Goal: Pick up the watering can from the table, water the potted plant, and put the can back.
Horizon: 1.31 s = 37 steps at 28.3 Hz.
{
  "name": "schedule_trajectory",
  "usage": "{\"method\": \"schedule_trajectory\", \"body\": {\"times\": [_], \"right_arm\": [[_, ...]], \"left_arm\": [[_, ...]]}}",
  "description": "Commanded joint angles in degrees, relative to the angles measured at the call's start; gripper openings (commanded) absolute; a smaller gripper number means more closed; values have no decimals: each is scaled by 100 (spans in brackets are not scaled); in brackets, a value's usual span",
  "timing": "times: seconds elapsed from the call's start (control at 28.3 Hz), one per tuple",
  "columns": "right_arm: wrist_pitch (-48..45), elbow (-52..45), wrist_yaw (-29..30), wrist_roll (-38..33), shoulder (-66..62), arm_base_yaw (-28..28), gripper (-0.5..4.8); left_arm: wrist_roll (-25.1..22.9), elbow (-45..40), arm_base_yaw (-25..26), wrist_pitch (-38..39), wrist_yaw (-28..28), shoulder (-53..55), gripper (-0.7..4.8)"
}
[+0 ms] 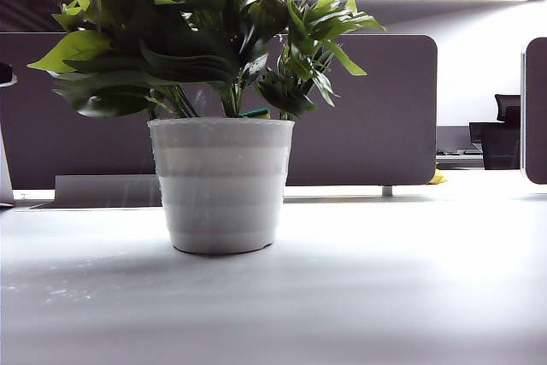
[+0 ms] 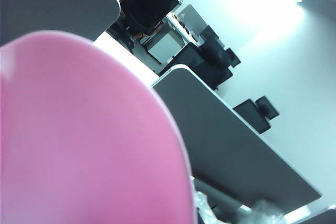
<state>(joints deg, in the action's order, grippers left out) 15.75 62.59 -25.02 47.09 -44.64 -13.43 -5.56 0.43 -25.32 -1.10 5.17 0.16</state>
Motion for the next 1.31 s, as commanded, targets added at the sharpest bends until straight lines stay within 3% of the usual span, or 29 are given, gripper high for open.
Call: {"method": "schedule_trajectory", "body": {"times": [0.04, 0.18, 0.35, 0.81, 0.92, 1.17, 1.31], "right_arm": [[-291, 116, -85, -496, 179, 11, -8], [-109, 87, -85, -623, 280, 55, -9], [127, -4, 177, -1272, 487, 400, -9], [-66, -1182, 2326, -3421, 1233, 2444, -9], [-437, -1676, 2986, -3956, 1353, 3075, -9], [-1663, -2682, 3746, -4817, 1294, 3842, -9], [-2608, -3338, 3888, -5180, 1250, 4024, -9]], "left_arm": [[0, 7, 9, -68, 7, 7, -5], [0, 7, 9, -68, 7, 7, -5], [0, 7, 9, -68, 7, 7, -5], [-2, 7, 9, -68, 7, 7, -5], [-2, 7, 9, -68, 4, 7, -5], [0, 7, 76, -68, 22, 7, -5], [0, 7, 332, -66, 20, 7, -5]]}}
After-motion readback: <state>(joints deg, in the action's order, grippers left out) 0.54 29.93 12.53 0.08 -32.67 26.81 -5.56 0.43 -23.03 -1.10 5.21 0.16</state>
